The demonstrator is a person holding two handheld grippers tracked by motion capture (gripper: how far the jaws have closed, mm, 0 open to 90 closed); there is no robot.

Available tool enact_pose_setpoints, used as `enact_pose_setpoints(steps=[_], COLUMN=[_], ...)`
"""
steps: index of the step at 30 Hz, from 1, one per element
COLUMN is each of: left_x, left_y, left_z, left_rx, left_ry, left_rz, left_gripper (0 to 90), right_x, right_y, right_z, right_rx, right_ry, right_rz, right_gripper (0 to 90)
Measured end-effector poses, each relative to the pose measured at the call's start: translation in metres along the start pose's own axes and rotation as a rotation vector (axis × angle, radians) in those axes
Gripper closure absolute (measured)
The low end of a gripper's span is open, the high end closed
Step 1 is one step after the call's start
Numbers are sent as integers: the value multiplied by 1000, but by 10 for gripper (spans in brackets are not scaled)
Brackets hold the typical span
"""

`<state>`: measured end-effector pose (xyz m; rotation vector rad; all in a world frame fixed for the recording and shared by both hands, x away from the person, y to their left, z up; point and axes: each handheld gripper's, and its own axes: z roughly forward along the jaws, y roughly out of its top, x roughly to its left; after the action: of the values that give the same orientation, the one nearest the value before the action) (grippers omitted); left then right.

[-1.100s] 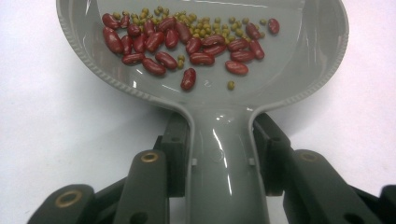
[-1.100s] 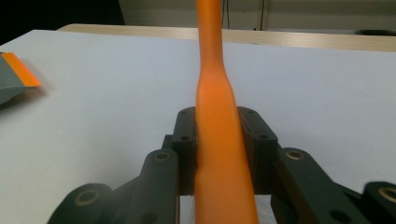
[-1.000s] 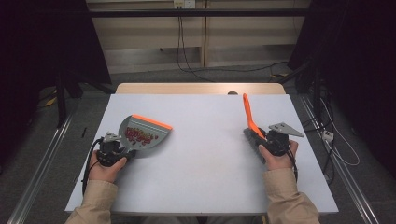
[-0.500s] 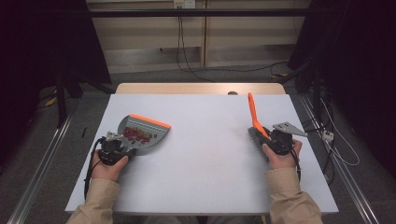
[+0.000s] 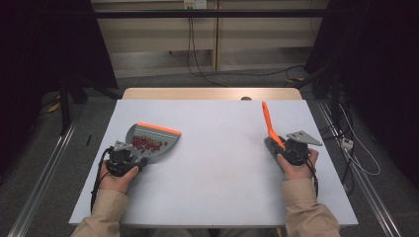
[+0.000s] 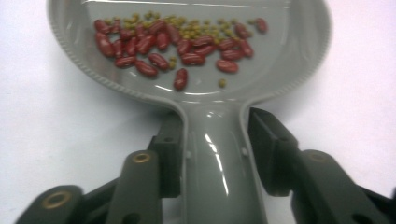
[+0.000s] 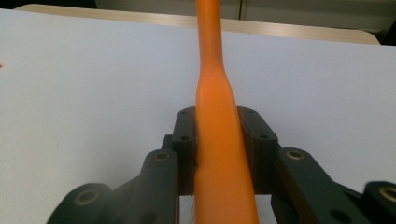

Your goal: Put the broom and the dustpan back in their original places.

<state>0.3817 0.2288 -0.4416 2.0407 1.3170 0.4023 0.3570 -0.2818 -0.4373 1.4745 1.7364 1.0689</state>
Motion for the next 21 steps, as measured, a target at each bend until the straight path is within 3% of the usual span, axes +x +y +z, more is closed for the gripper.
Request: enact_pose_setpoints(steps=[5, 14, 21], left_x=[-8, -14, -18], left_y=[-3, -4, -7], left_z=[-1, -1, -3], left_rx=[-9, -15, -24], left_ry=[-46, -60, -95], left_rz=[1, 9, 3], left_gripper=[521, 479, 443], right_x=[3, 10, 13], right_y=[-1, -2, -2], right_z=[0, 1, 4], right_rx=[-3, -7, -17], right_ry=[1, 1, 18], right_rz=[2, 7, 34], right_gripper=[701, 696, 686])
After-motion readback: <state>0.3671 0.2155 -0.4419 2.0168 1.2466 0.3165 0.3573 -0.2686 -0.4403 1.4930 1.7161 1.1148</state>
